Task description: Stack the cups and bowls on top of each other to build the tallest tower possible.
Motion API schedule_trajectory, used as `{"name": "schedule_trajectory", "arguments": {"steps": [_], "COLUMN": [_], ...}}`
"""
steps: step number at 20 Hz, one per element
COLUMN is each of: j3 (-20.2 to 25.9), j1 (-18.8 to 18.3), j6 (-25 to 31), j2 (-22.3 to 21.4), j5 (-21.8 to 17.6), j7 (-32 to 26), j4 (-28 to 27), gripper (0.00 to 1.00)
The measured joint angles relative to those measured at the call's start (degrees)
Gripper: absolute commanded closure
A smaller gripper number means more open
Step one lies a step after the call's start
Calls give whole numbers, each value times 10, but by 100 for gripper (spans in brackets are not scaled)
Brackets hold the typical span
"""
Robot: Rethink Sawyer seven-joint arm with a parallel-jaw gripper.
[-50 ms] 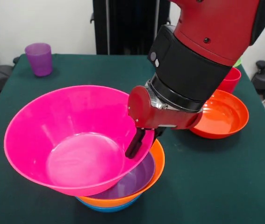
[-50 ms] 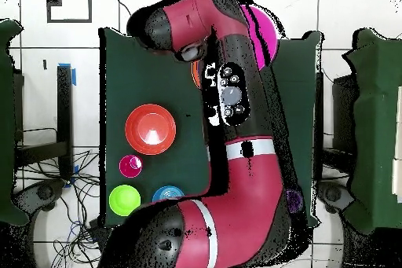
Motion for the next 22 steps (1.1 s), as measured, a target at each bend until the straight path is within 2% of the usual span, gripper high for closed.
{"name": "schedule_trajectory", "arguments": {"steps": [17, 22], "j3": [-58, -65], "j1": [62, 69], "j6": [0, 0], "j2": [0, 1], "j5": [1, 3], "j7": [0, 0], "j4": [0, 0], "gripper": [100, 100]}}
